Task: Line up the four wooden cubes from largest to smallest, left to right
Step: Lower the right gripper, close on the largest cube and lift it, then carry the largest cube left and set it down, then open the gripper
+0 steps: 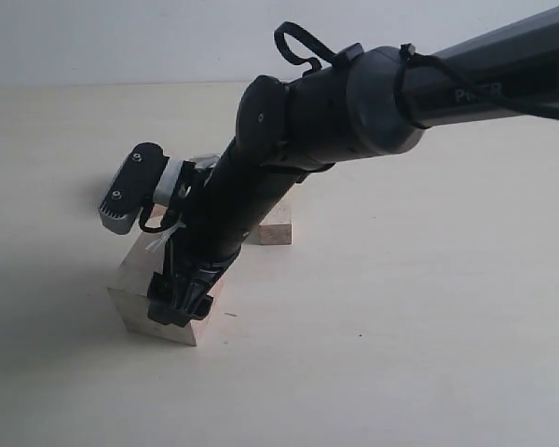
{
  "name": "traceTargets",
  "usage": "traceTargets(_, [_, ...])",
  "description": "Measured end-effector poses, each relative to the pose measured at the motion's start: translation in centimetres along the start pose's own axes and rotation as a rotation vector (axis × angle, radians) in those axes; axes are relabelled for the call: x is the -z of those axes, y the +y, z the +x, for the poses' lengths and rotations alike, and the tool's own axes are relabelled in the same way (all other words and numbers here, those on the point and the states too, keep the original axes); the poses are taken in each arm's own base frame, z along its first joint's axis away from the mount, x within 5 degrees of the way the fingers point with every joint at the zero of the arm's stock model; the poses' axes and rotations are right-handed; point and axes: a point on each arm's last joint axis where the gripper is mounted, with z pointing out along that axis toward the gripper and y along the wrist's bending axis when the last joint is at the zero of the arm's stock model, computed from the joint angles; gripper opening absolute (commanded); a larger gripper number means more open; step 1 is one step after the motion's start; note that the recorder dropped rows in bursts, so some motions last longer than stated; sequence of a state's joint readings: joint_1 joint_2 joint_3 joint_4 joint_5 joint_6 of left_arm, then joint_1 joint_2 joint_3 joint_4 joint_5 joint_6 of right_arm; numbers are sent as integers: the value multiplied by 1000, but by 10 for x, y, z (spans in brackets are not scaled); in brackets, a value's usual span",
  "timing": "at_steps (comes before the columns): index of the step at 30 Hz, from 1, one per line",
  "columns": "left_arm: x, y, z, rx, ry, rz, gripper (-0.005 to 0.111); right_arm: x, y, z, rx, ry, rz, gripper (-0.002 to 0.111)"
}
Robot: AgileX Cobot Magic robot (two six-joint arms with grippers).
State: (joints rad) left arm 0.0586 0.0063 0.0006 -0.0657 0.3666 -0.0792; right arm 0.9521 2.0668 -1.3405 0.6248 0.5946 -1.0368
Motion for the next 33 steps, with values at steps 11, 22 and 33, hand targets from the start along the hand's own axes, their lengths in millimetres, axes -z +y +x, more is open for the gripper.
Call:
traceTargets(11, [0, 0, 0, 0, 0, 0, 0, 40, 6, -16, 69, -52, 39, 0])
traceTargets(22, [0, 0, 0, 0, 0, 0, 0, 82, -6, -59, 134, -234, 196, 0])
traceTargets(33, [0, 0, 0, 0, 0, 0, 0, 56, -4, -73, 258, -264, 14, 0])
